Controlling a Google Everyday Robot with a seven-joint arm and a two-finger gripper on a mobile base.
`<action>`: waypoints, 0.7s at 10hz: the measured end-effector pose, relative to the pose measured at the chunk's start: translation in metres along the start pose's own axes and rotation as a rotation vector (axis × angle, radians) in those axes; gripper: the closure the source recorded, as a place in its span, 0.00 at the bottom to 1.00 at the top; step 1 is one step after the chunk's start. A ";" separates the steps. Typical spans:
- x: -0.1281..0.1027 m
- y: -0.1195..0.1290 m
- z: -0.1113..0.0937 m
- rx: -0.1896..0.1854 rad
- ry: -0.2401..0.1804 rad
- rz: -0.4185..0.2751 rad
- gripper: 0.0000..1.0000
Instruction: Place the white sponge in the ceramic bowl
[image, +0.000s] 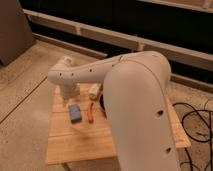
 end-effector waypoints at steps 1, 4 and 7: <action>0.003 -0.005 0.012 -0.002 0.039 0.019 0.35; 0.001 0.007 0.035 -0.038 0.096 0.040 0.35; -0.003 0.017 0.049 -0.056 0.123 0.029 0.35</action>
